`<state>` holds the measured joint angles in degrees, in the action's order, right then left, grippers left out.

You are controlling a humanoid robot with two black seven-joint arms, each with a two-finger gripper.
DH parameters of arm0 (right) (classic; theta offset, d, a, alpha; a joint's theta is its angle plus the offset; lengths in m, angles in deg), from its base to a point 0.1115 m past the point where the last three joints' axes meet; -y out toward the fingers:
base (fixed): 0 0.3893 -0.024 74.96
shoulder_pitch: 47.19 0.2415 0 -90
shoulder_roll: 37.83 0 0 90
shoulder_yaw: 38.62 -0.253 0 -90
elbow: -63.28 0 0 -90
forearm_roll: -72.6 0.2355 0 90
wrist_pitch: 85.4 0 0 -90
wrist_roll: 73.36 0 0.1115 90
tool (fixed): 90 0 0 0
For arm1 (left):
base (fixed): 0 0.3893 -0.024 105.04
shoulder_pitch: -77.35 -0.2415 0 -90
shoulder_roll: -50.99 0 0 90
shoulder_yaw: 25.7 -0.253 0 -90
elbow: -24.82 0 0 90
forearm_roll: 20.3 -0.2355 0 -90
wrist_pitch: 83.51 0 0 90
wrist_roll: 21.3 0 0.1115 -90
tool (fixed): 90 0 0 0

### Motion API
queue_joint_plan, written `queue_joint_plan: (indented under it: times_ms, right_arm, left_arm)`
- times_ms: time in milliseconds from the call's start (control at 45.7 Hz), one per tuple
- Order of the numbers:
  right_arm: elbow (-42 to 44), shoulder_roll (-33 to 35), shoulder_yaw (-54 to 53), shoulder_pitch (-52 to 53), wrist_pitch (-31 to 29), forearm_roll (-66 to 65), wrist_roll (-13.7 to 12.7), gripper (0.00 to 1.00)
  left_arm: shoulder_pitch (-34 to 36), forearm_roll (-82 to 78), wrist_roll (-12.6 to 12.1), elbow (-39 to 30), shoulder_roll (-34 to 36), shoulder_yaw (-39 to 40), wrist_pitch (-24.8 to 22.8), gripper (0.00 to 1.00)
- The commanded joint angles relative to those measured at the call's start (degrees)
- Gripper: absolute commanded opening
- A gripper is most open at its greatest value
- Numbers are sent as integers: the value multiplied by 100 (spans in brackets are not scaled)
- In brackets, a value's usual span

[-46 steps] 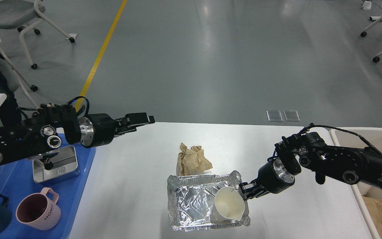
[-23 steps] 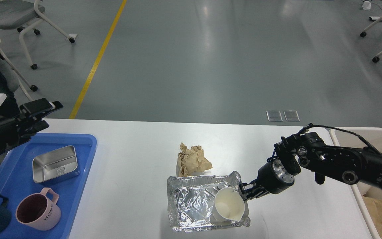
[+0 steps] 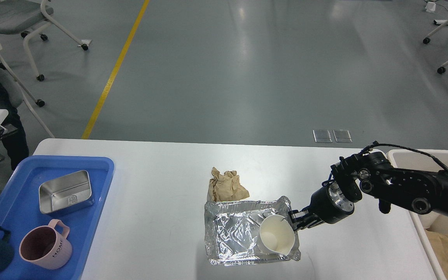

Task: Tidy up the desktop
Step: 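Withdraw the left gripper back over the blue tray, then reach the left gripper to the crumpled brown napkin and grasp it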

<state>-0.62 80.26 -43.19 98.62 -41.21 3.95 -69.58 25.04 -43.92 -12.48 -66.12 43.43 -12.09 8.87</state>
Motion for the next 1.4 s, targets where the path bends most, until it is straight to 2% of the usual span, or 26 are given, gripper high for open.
queue_joint_plan:
  times_ms: [0,241,438,591,788,1007,1182,1379]
  right_arm:
    - [1,-23,1,0,2,-9,0,0]
    - [1,-41,-8,0,19,-26,0,0]
    - [1,-58,-8,0,19,-26,0,0]
    - [1,-102,1,0,19,-26,0,0]
    - [9,-102,-8,0,28,-35,0,0]
    - [9,-93,0,-9,28,-26,0,0]
    - [9,-84,-17,-27,28,-26,0,0]
    - [9,-102,-17,-27,28,-26,0,0]
  left_arm:
    - [-104,6,6,16,9,-34,9,87]
    - [-87,-82,-117,349,-738,-42,9,89]
    - [71,-169,-143,947,-1889,-42,-53,95]
    - [265,-1293,-363,1009,-2566,-51,-193,96]
    - [510,-2313,-433,1219,-3339,-402,-290,96]
    - [1170,-2402,-416,2414,-4438,-1615,-316,96]
    - [1214,-2411,-398,3231,-5194,-1677,-334,96]
    - [1276,-2402,-363,3829,-5871,-1686,-369,96]
